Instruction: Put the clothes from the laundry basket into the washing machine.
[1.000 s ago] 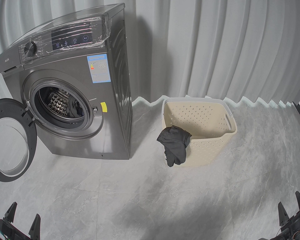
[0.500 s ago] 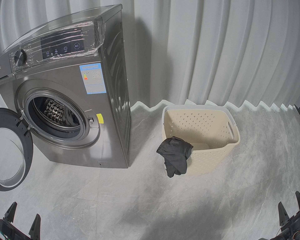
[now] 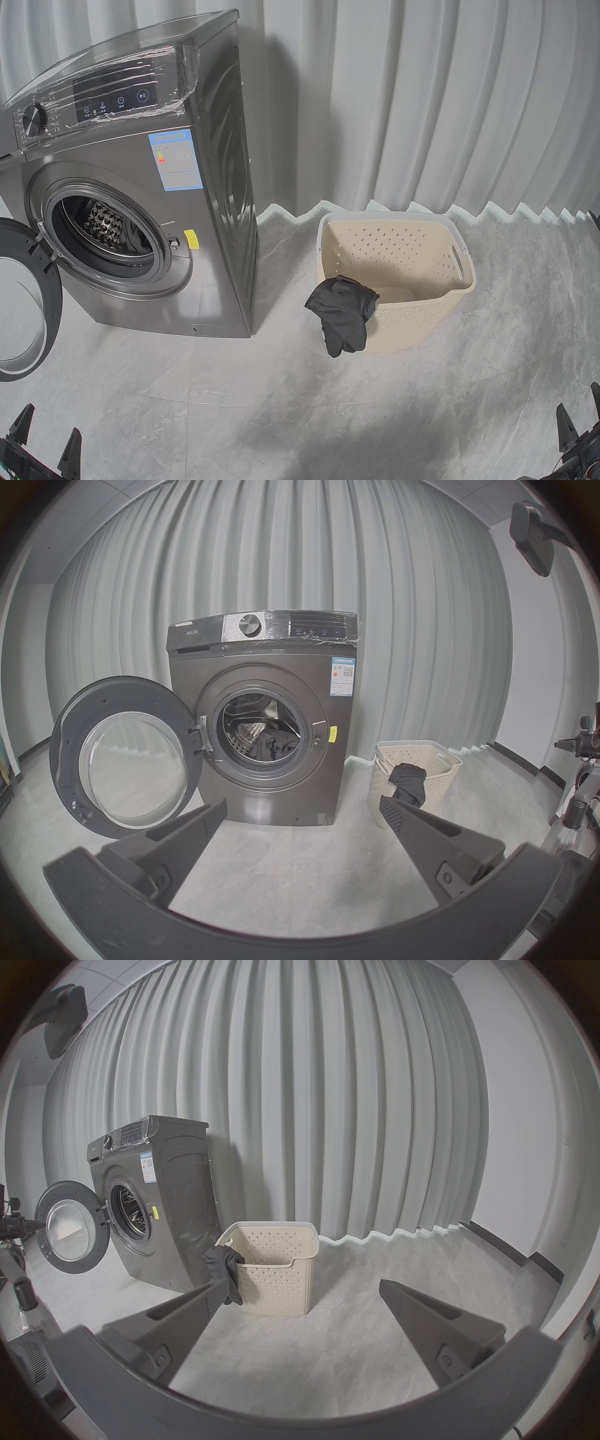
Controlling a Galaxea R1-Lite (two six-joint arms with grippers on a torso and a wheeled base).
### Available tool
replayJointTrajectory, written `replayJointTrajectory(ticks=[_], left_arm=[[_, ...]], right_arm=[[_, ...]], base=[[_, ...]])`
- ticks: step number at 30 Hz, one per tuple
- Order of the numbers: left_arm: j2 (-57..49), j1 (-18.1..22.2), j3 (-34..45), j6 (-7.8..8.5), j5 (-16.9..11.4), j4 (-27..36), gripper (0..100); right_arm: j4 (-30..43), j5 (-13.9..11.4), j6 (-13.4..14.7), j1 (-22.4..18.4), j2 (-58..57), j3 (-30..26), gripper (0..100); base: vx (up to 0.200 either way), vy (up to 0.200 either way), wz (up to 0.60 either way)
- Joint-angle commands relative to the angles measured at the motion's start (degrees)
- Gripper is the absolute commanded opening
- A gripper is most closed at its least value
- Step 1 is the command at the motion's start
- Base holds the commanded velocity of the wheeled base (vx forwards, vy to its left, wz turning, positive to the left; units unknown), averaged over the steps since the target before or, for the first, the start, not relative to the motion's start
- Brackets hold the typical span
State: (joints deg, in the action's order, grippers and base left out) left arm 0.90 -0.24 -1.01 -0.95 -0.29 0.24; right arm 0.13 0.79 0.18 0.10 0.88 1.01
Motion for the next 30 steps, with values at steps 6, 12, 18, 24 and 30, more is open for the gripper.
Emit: replayJointTrajectory(ticks=[6,12,18,24,30], left_arm=[[-0.9,0.0,0.9,-0.1,-0.1,0.0,100],[-0.9,0.0,0.9,0.42,0.0,0.0,100],[-0.9,0.0,0.9,0.16,-0.1,0.0,100],[-0.9,0.0,0.9,0.34,-0.2,0.0,100],[-0.9,0.0,0.9,-0.28,-0.1,0.0,100]], right_arm=[[0.0,0.0,-0.1,0.0,-0.9,-0.9,100],[0.0,0.1,0.2,-0.2,-0.9,-0.9,100],[-5.5,-0.5,-0.1,0.2,-0.3,7.6,100],[-0.7,-5.3,0.0,0.5,13.5,13.8,100],[-1.7,-14.2,-0.4,0.3,29.2,14.3,100]], base=[[0.0,0.0,0.0],[0.1,0.0,0.0],[0.2,0.0,0.0],[0.1,0.0,0.0],[0.0,0.0,0.0]])
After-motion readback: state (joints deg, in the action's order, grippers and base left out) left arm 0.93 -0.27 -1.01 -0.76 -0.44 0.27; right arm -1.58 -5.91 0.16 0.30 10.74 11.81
